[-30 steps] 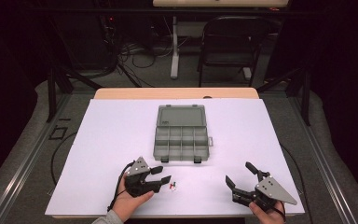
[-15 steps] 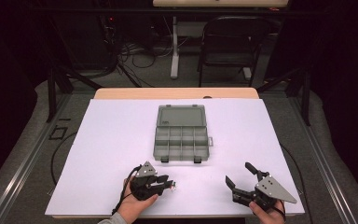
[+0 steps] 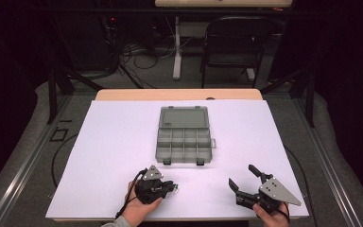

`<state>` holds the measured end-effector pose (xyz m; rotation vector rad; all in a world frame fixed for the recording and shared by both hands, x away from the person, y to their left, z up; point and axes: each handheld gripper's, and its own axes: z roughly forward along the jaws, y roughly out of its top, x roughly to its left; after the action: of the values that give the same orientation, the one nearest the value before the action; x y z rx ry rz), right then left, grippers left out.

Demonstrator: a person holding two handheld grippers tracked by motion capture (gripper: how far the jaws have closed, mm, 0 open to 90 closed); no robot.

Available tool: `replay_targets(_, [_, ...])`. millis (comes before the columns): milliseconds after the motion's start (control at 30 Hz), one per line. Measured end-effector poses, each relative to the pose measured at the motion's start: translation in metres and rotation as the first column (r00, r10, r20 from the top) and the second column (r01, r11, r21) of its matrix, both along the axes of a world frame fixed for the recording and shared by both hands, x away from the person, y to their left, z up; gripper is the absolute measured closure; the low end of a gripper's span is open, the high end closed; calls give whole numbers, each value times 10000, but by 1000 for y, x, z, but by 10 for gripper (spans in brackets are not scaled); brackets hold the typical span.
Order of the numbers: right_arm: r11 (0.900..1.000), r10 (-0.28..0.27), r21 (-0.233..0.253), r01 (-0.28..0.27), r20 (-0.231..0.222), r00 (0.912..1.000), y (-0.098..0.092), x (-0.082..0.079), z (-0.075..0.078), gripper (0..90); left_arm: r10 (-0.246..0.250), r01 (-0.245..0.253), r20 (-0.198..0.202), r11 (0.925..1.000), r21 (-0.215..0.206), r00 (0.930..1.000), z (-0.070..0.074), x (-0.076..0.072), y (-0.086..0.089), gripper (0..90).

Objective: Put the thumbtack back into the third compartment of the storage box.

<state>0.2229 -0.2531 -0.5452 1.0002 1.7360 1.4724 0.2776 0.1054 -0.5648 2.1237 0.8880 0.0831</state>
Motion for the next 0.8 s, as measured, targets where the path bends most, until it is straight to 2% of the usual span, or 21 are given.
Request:
replay_targets(167, [10000, 1, -1, -1, 11, 10000, 0, 0, 0, 143, -33, 32, 25, 9999, 100, 10000, 0, 0, 0, 817])
replay_targets(433, [10000, 14, -3, -14, 9, 10000, 0, 0, 0, 143, -41, 22, 450, 9991, 416, 9990, 0, -4, -2, 845])
replay_targets(733, [10000, 21, 16, -21, -13, 10000, -1, 0, 0, 143, 13, -15, 220, 10000, 85, 9998, 0, -2, 1, 850])
replay_targets(800, [10000, 23, 20, -23, -4, 10000, -1, 0, 0, 144, 120, -118, 271, 9999, -78, 9996, 2, -2, 3, 850])
